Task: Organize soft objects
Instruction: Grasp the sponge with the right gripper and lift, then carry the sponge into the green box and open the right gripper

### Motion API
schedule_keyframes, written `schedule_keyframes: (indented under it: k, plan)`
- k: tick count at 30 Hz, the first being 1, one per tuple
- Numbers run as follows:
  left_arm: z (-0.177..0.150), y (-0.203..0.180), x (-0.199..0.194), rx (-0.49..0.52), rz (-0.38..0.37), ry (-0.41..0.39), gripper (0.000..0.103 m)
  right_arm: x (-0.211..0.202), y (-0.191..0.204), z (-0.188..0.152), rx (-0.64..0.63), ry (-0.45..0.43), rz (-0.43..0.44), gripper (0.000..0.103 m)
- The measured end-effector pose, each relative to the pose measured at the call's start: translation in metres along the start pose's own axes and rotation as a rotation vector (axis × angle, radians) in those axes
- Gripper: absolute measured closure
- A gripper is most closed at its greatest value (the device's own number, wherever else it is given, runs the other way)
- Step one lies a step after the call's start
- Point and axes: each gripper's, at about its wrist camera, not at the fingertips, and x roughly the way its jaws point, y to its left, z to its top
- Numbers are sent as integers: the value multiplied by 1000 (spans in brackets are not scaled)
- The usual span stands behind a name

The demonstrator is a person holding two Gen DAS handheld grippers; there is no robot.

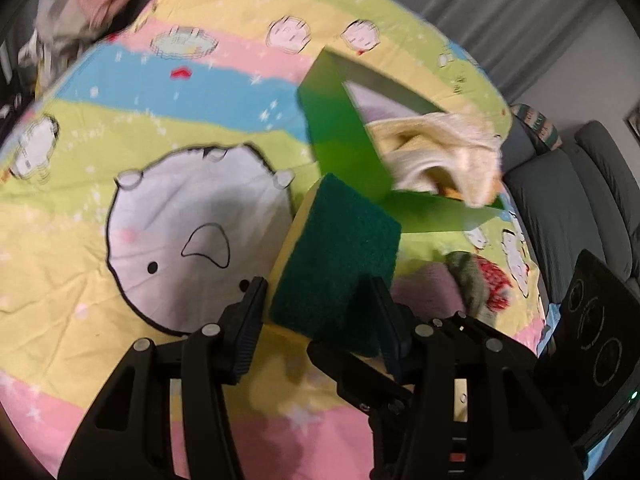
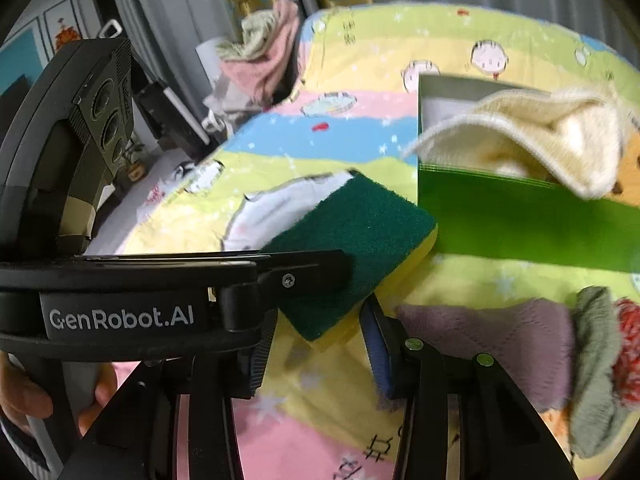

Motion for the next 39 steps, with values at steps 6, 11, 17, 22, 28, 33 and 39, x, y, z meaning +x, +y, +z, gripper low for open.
schedule_keyframes:
  k: [6, 11, 17, 22, 28, 33, 39]
  plan:
    - [-10, -39, -34, 111, -12, -71, 53, -52, 6, -5, -9, -90, 2, 59]
    - [-25, -71, -50, 201, 7, -116, 53, -83, 2, -7, 5, -131, 2, 59]
    - [-28, -97, -62, 255, 10, -135, 53, -112, -3, -10, 16, -186, 0, 59]
    - [-26, -116, -65, 289, 26, -145, 53, -128, -13, -8, 33, -220, 15, 59]
    - [-15, -137, -61, 330, 47, -151, 53, -135, -25, -4, 39, -250, 10, 59]
    - [-2, -153, -53, 370, 70, -163, 53, -137, -41, 7, 58, -278, 4, 59]
    - [28, -169, -40, 405, 65, -174, 53, -138, -62, 30, 68, -305, -15, 59]
